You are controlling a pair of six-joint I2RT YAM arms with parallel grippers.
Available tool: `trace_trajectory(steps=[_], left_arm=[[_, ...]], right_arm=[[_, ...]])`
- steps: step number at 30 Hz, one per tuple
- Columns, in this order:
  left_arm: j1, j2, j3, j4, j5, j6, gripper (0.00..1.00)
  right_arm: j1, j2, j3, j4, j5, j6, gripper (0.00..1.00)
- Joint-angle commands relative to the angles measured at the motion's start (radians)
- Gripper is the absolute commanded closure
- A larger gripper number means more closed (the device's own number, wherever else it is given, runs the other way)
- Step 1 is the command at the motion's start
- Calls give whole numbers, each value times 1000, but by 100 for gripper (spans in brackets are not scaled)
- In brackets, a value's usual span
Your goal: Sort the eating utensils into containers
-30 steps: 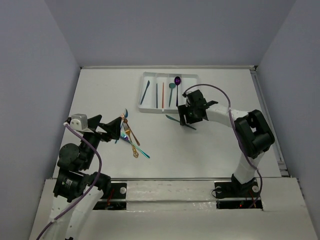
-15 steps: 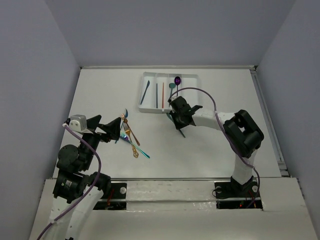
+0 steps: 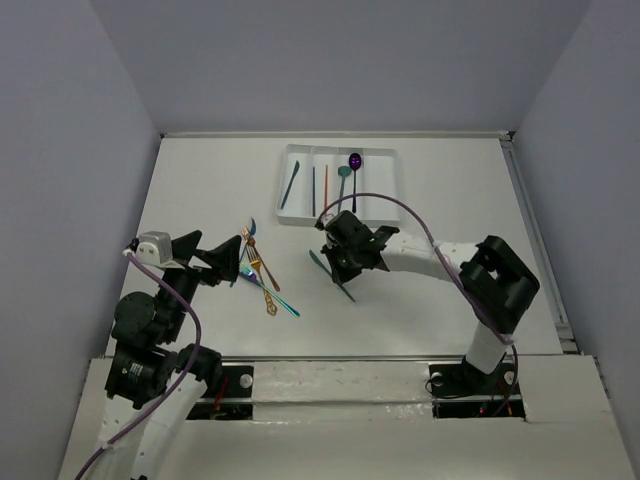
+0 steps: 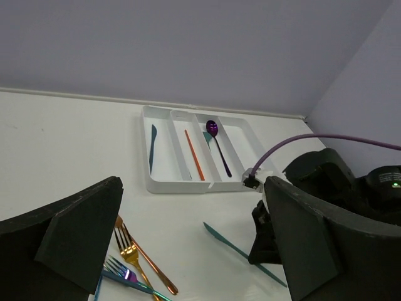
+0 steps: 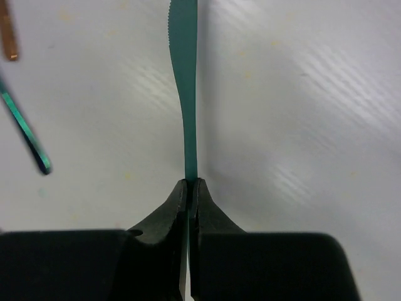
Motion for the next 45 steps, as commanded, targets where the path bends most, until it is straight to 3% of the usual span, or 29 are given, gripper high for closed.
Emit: trace_trajectory(steps=[1,7,16,19,24,36,37,42,45], left_arm=[[-7,-16,14,32,-1,-7,1],[-7,-10,17,26,-21,-7,1],[-16,5,17,26,-13,-10,1],[-16,7,17,26,-8,-8,1],[-25,5,17,28,-13,-8,1],[-25,13,17,34,-5,-7,1],[-25,11,17,32,-7,-5,1],[-25,16,17,32,-8,-5,1],[-25,19,17,32,-10,-5,1]], right_arm=[[31,-155,-19,35,-191,22,100],[31,-35,174,183,-231,70,100],[-19,238,548,493,20,280,100],[-83,339,673,475,82,341,100],[-149,433,734,505,57,439,100],[-180,611,941,396,-6,438,100],[-180,612,947,396,-1,444,99],[-180,585,911,386,2,424,49],[-180,554,902,353,0,387,44]])
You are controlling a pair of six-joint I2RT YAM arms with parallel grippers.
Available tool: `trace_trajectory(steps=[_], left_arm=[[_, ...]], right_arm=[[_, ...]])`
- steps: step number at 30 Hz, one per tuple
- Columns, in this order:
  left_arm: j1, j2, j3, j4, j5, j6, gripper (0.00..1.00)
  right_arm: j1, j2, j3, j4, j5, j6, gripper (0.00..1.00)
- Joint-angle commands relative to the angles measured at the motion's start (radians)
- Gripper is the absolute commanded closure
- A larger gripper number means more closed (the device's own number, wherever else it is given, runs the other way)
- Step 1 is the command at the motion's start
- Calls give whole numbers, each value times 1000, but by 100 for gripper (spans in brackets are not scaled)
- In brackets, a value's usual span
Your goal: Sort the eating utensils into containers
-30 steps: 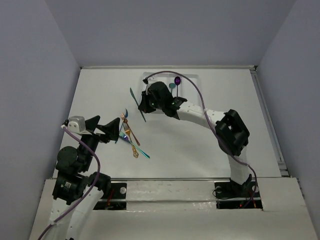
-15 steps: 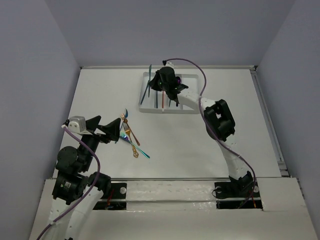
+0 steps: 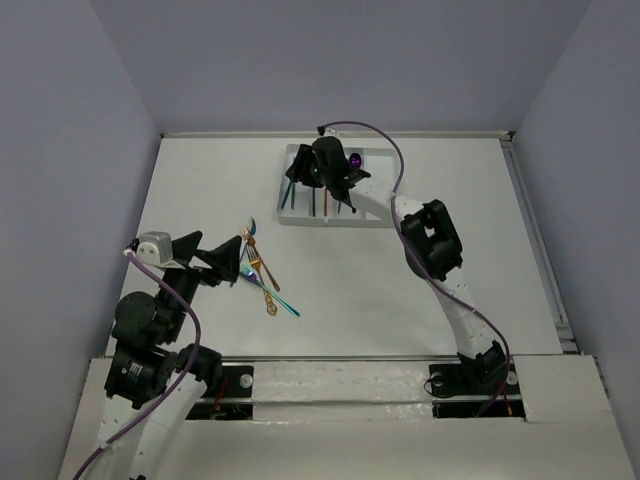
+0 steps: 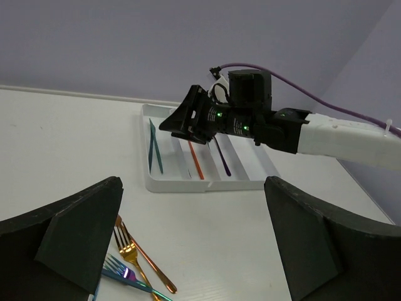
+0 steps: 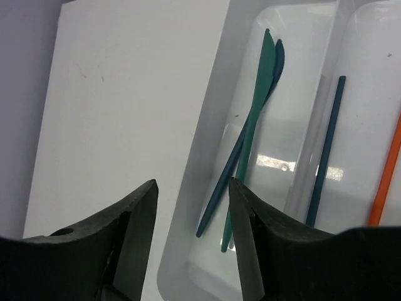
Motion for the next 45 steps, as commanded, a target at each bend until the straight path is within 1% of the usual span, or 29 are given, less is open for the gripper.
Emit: trace_trajectory(steps=[1,3,4,5,6,7,8,9,10,12,13,15,17,19,21,23,25,26,30,33,36,39,40,43,45], left_arm=[[-6,22,17,40,5,-2,1],[-6,22,18,38,-1,-2,1],[-6,22,20,38,-6,0,1],[-6,20,20,37,-15,1,1],[-6,16,21,36,-22,3,1],[-6,11,21,36,-29,5,1],[-6,6,21,38,-38,6,1],[-6,3,21,37,-44,5,1],[-6,2,21,36,-49,6,1],[-6,3,23,35,-59,6,1],[-6,5,23,35,-64,8,1],[4,9,24,36,-70,9,1],[4,16,26,35,-79,8,1],[13,17,26,36,-85,8,1],[22,20,26,36,-89,8,1],[31,19,26,36,-89,6,1],[31,23,23,36,-84,5,1],[40,25,23,35,-78,5,1],[40,34,26,36,-73,6,1],[40,28,26,36,-75,6,1],[40,23,26,36,-79,6,1],[40,19,27,38,-85,8,1],[40,17,27,38,-85,8,1],[40,16,27,38,-85,6,1],[40,16,27,40,-87,6,1]], right_arm=[[6,-92,8,-13,-5,-54,42],[6,-132,-34,-9,-18,-103,42],[19,-188,-58,-3,-18,-122,42],[30,-221,-131,16,-50,-148,42],[58,-292,-176,16,-54,-200,42],[76,-328,-225,46,-56,-223,43],[96,-363,-324,54,-65,-270,44],[116,-395,-377,54,-68,-289,46],[159,-429,-431,54,-67,-301,47],[206,-516,-532,59,-71,-326,49],[231,-540,-611,54,-70,-343,52],[307,-589,-691,34,-64,-358,55],[384,-597,-716,-8,-45,-369,56],[430,-577,-695,-76,-30,-393,57],[469,-546,-666,-114,33,-412,58],[503,-488,-619,-156,50,-423,59],[512,-454,-588,-167,54,-429,59],[512,-425,-547,-185,56,-430,60],[523,-365,-444,-228,103,-461,62],[523,-327,-396,-254,133,-473,62],[523,-279,-327,-279,133,-493,62],[523,-236,-253,-309,105,-498,61],[523,-213,-239,-311,104,-498,58],[523,-166,-177,-340,94,-504,55],[523,-134,-131,-365,90,-507,55]])
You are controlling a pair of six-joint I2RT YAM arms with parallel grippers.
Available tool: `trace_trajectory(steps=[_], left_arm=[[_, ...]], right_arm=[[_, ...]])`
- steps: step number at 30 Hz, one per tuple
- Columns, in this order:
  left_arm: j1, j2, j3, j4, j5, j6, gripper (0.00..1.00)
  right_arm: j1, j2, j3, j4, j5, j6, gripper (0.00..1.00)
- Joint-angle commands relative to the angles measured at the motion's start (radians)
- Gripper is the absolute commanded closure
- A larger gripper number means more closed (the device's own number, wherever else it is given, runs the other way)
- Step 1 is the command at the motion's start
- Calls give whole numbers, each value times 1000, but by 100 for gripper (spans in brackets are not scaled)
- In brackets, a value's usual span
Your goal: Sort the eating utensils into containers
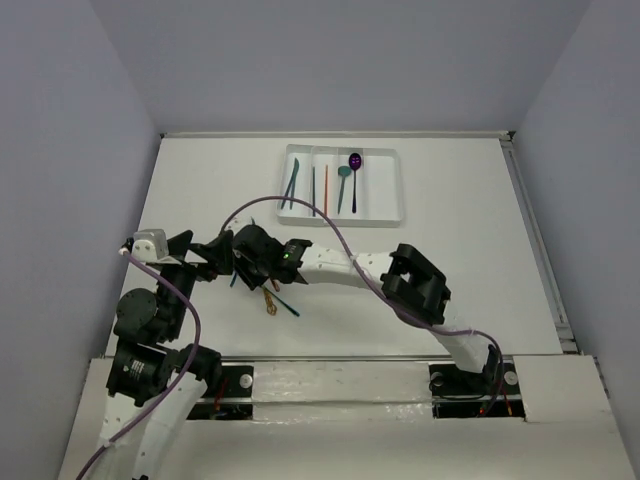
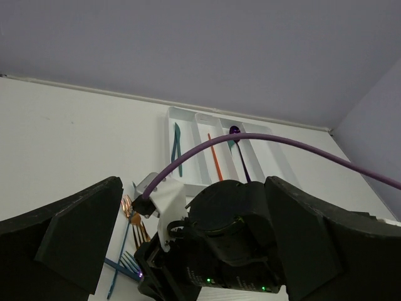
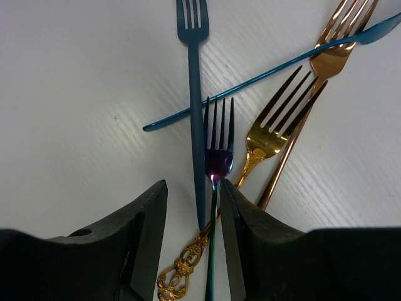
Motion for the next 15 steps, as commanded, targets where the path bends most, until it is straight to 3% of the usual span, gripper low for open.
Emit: trace_trajectory(steps=[1,8,15], left_arm=[[5,-3,27,40,-5,6,1],[5,-12,26,36,1,7,1],[5,-15,23,36,8,4,1]], right_arm=[[3,61,103,-76,-13,-26,55],[3,109,152,-102,5,-36,56],[3,101,132,-79,7,-19,72]])
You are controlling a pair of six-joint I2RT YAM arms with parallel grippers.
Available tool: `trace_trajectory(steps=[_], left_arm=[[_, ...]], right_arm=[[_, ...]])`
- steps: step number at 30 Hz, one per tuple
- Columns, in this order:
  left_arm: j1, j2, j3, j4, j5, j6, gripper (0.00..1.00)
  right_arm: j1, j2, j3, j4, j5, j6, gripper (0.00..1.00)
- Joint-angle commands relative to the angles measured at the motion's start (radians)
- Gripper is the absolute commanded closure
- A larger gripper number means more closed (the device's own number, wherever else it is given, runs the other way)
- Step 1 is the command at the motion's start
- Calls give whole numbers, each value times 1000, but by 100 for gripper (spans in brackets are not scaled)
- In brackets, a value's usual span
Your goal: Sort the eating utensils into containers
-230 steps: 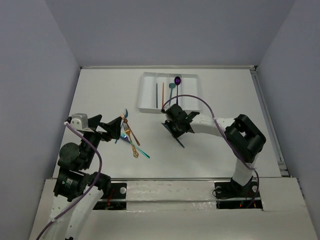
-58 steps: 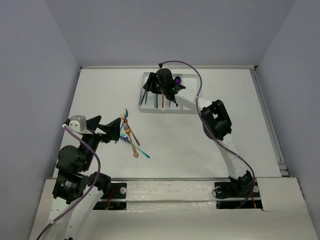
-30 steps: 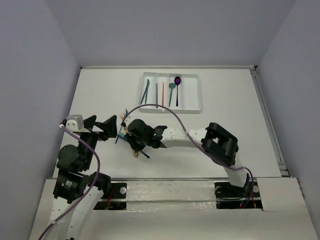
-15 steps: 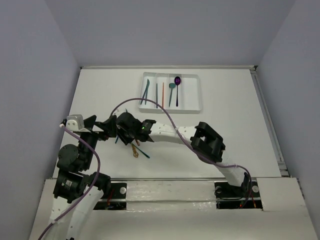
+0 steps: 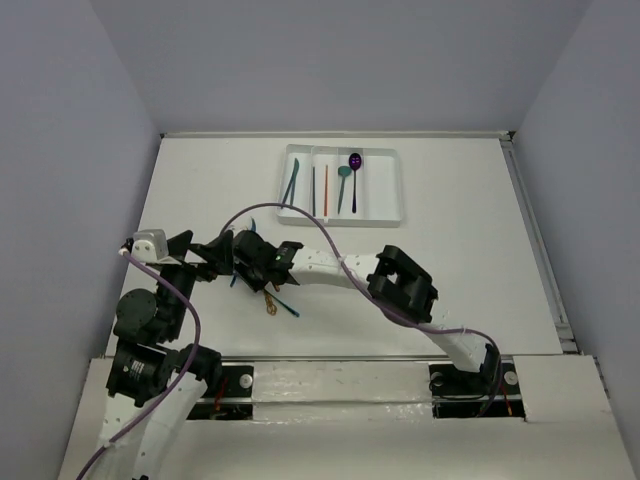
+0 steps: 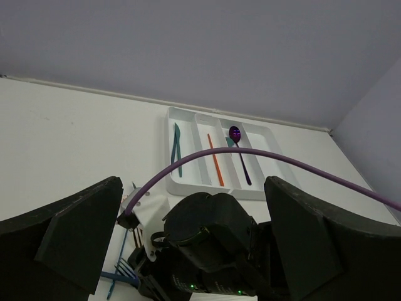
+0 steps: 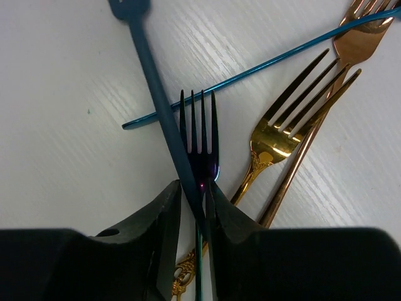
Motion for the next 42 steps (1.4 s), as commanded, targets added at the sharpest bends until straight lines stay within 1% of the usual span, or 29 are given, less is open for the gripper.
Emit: trace_trajectory(steps=[1,3,4,7,13,17,24,26,30,32,35,37,38,40,42], left_arm=[[5,-12,23,36,9,4,1],[5,-12,23,35,15,1,1],[5,-12,21,36,15,3,1],[5,-13,21,36,17,1,1],[5,-13,23,38,17,0,1],[5,-12,23,38,14,0,1],[5,-16,23,36,15,0,1],[5,-15,23,36,15,1,1],[5,-15,21,36,18,3,1],[5,-16,21,36,20,3,1],[5,-19,21,36,25,1,1],[5,-21,21,36,26,0,1],[5,-21,21,36,26,0,1],[5,-22,20,38,31,1,1],[5,-22,20,38,35,0,1]], right_arm=[[3,-23,25,11,9,3,75],[3,-26,24,14,12,8,79],[3,-29,24,16,9,12,87],[12,-36,19,20,10,18,99],[12,-112,-41,114,35,46,100],[12,-201,-101,221,65,61,100],[12,-275,-164,270,122,63,100],[0,-312,-206,287,146,67,100],[-86,-407,-292,330,150,98,100],[-129,-451,-374,347,133,116,100],[-251,-555,-481,376,108,138,100],[-299,-597,-535,382,102,147,100],[-350,-618,-586,390,105,147,100],[-402,-674,-660,398,101,153,100],[-472,-710,-699,401,93,152,100]])
